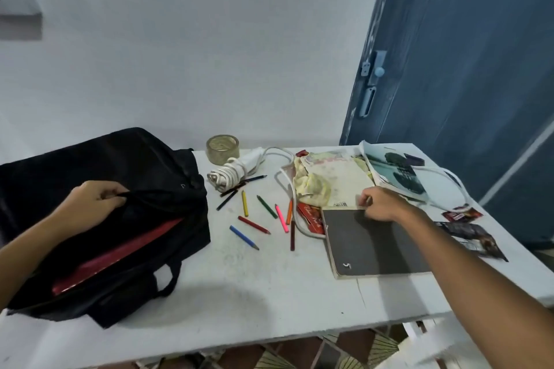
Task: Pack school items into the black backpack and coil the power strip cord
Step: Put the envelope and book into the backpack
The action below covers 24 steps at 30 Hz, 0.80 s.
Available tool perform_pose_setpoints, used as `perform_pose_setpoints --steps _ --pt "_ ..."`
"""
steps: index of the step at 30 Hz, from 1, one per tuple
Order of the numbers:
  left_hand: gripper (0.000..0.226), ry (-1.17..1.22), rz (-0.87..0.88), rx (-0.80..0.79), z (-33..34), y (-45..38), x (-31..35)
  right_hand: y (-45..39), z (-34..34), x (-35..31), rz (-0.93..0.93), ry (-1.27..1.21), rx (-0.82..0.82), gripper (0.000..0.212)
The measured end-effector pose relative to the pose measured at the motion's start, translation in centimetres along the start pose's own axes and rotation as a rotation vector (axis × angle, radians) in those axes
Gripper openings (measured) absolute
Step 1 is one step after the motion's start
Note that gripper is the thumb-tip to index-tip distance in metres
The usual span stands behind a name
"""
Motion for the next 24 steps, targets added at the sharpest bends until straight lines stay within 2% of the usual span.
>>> perform_pose_setpoints --steps 3,5,9,15,17,19,22,24 --pt "0.025 -0.028 -0.023 -0.024 0.9 0.1 0.1 0.2 -0.5 -0.8 -0.028 0.116 -0.218 0.051" --pt "0.025 -0.041 -0.029 -0.045 1.4 0.1 0.1 -0.1 -0.6 -1.0 -0.028 0.207 -0.227 0.062" --pt "0.023 -0.025 -0.025 -0.064 1.6 0.3 0.2 -0.5 -1.1 -1.2 -0.015 0.273 -0.240 0.047" --pt "0.023 -0.017 0.005 -0.078 0.7 0.2 0.3 1.6 -3.7 -6.7 -0.116 0.373 -0.458 0.035" --pt "0.023 -0.001 0.017 -0.079 0.0 0.0 0.3 3.2 -4.8 -9.9 -0.194 0.316 -0.509 0.031" --pt "0.026 0.025 0.032 -0.072 -0.8 -0.2 0.4 4.4 -5.1 -13.2 -0.264 0.130 -0.588 0.033" --pt "0.029 0.041 0.076 -0.028 -2.7 -0.5 0.7 5.5 -3.4 -18.0 -0.332 -0.224 -0.793 0.038" --pt "0.030 0.035 0.106 0.027 -4.3 -0.6 1.3 5.5 -0.9 -21.1 -0.401 -0.355 -0.931 0.038"
Point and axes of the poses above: each hand's wrist, its own y-axis away from the middle knuckle, its own z-axis out of the palm, x = y × z, the point moved 1 cm from there along -y, towards the middle knuckle, and after that the axes turned 9 degrees about -y, right-handed, at the moved point
